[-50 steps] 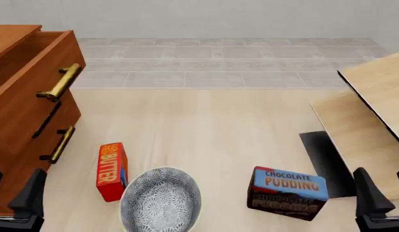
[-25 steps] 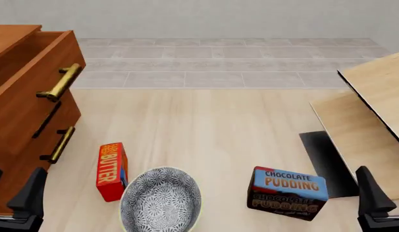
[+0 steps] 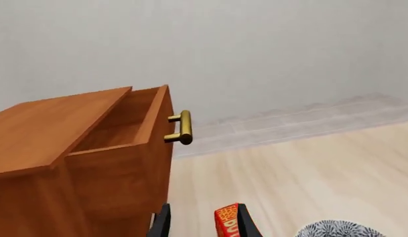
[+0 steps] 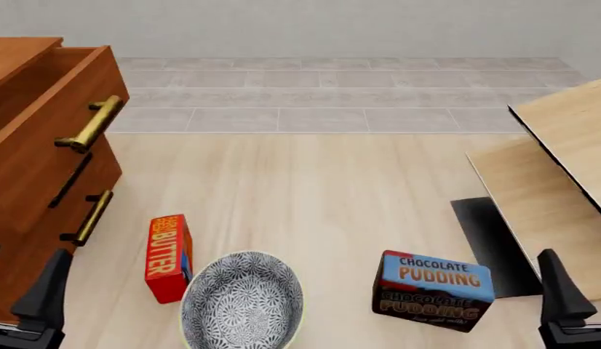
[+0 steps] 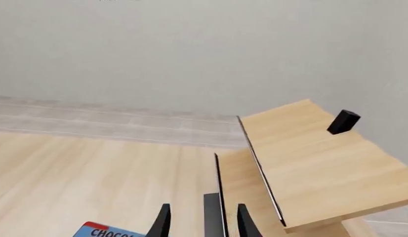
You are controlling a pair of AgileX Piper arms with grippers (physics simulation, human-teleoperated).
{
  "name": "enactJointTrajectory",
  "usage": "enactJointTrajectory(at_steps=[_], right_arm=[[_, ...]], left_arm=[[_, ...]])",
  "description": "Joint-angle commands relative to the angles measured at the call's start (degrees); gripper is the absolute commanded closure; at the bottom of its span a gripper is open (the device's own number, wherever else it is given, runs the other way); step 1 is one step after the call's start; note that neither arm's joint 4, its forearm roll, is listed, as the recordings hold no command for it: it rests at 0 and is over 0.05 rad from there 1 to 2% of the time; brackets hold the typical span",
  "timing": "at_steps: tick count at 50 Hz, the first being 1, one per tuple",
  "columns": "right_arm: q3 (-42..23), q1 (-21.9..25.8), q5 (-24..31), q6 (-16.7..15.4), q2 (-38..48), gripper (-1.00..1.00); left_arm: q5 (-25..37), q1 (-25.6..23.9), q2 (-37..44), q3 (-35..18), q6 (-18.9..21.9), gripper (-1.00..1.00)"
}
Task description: Close the top drawer of the cabinet.
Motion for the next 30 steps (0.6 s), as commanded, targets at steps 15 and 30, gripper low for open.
enactJointTrajectory(at_steps=[15, 30], right_arm=[[-0.14, 0.18, -1.19, -1.27, -0.01, -1.0], [0.16, 0.54, -1.26, -1.36, -0.01, -1.0]], left_arm=[[-1.21, -4.36, 0.03, -1.11, 13.5, -1.0], [-2.35, -7.16, 0.09, -0.7, 19.09, -1.0]])
